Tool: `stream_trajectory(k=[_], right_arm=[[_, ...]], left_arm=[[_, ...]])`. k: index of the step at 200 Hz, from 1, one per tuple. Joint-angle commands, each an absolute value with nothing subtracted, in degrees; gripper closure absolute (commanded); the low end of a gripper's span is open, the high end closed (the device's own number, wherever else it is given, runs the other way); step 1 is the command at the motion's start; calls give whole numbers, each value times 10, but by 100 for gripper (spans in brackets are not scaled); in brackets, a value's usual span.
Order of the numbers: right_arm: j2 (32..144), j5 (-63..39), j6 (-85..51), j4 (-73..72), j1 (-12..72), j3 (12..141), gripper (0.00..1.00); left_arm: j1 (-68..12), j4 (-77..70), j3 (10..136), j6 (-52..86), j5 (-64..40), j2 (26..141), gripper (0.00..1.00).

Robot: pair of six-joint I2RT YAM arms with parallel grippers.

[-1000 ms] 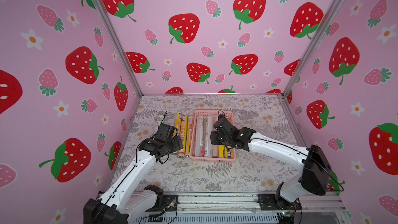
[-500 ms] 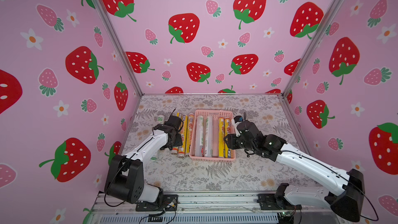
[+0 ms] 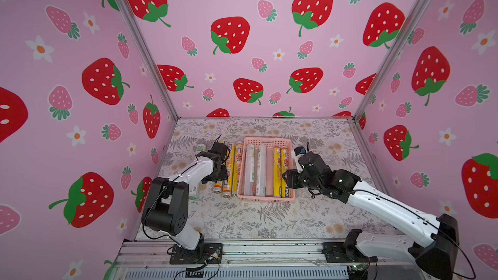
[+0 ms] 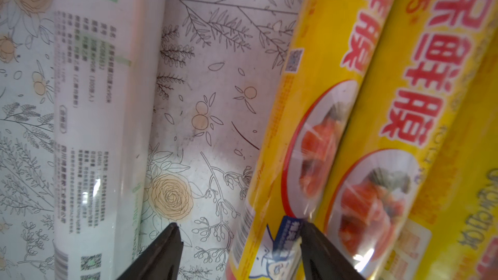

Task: Put the plastic wrap into the basket
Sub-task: Pick up the plastic wrap from the center of the board.

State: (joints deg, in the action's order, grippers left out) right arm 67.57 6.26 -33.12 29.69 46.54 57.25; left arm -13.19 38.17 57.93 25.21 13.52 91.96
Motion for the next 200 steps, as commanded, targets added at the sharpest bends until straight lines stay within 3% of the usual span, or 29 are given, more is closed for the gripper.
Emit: stream_trajectory(k=[1, 85, 159, 200], right_arm=[[683, 59, -328, 301, 463, 574, 46], [721, 56, -324, 299, 463, 599, 46], [718, 65, -319, 307, 463, 607, 47], [704, 68, -317, 309, 464, 606, 47]], left_arm=[[-124, 371, 585, 243, 146, 929, 25], [-121, 326, 572, 247, 124, 969, 27], [-121, 310, 557, 256, 105, 969, 52], [-121, 320, 552, 258, 105, 945, 54]])
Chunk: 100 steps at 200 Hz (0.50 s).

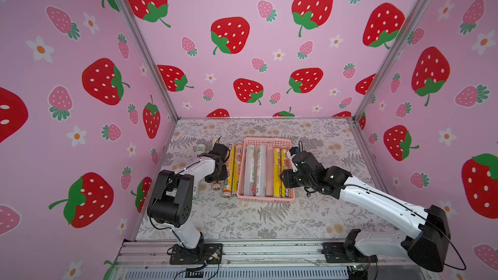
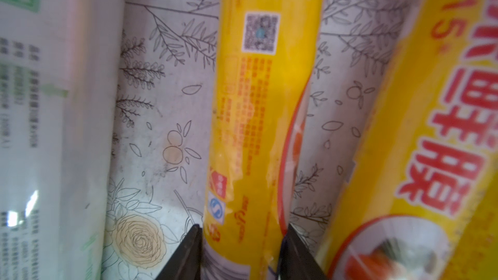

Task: Put the plastic wrap into the basket
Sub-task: Pick up the plastic wrap from the center of the board.

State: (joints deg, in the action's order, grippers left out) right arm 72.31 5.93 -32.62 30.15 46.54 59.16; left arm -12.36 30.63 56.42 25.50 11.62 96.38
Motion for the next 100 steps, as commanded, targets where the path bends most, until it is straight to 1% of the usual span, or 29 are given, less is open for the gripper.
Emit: stream_trajectory(k=[1, 100], right_arm=[[703, 68, -317, 310, 464, 606, 47], [663, 71, -319, 310, 464, 607, 47]], left_arm=[[-121, 320, 553, 258, 105, 944, 54], [-130, 394, 593, 260, 96, 825, 54]])
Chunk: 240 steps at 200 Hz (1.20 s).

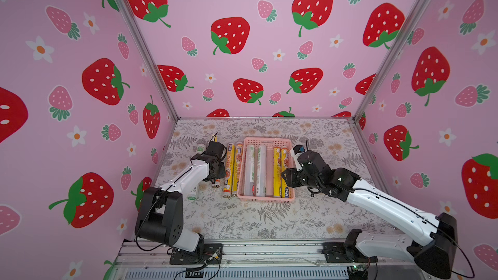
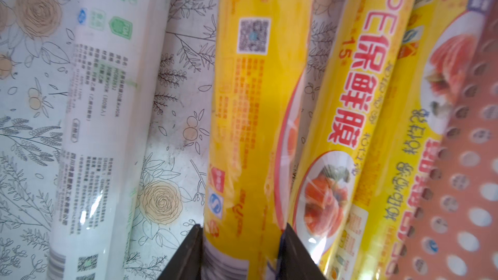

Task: Put the plastic wrap into the basket
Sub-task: Pick up the plastic wrap from the center of the board, then place the plastic wrap in the basket.

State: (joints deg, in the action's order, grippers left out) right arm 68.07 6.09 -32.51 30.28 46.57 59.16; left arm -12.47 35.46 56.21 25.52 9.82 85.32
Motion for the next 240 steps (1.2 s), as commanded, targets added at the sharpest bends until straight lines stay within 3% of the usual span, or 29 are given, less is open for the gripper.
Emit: stream_trajectory(k=[1, 55, 112, 240], right_arm=[[663, 71, -319, 310, 464, 607, 47], [671, 85, -307, 317, 462, 622, 47], [681, 87, -300, 324, 444, 637, 47], [647, 90, -305, 337, 424, 594, 47]], left_arm=[[-131, 395, 593, 261, 96, 824, 54], [-173, 436, 626, 307, 52, 754, 53], [-300, 451, 658, 369, 61, 729, 52], [-463, 397, 691, 439, 68, 837, 53]])
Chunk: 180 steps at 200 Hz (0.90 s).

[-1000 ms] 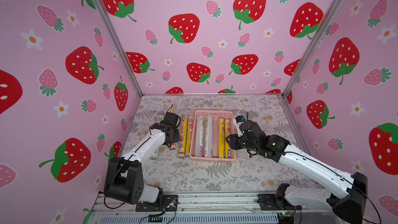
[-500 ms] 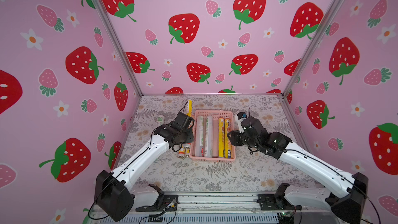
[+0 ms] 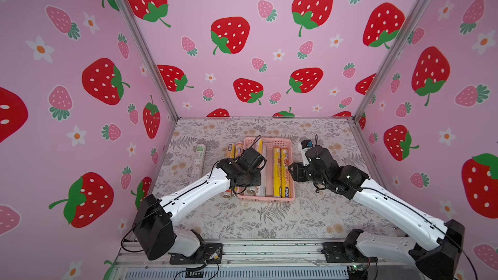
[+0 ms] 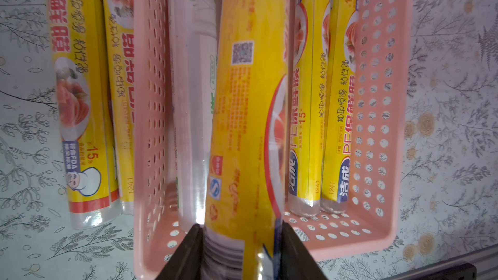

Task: Put the plastic wrap into the basket
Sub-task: Place the plastic wrap in the basket.

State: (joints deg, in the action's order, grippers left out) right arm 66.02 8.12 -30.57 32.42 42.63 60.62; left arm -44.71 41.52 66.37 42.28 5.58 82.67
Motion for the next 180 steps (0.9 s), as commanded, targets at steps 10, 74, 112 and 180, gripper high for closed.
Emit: stream_trajectory(k=[10, 74, 112, 180], right_arm=[[644, 91, -305, 337, 424, 590, 47], [641, 91, -308, 336, 424, 577, 47], [641, 86, -308, 337, 424, 574, 47], [665, 66, -309, 324, 424, 570, 47]], left_arm=[[-468, 391, 688, 445, 67, 843, 53], [-496, 358, 699, 464, 65, 900, 53], [-497, 341, 708, 484, 87, 932, 53], [-498, 308, 709, 495, 86, 973, 50]])
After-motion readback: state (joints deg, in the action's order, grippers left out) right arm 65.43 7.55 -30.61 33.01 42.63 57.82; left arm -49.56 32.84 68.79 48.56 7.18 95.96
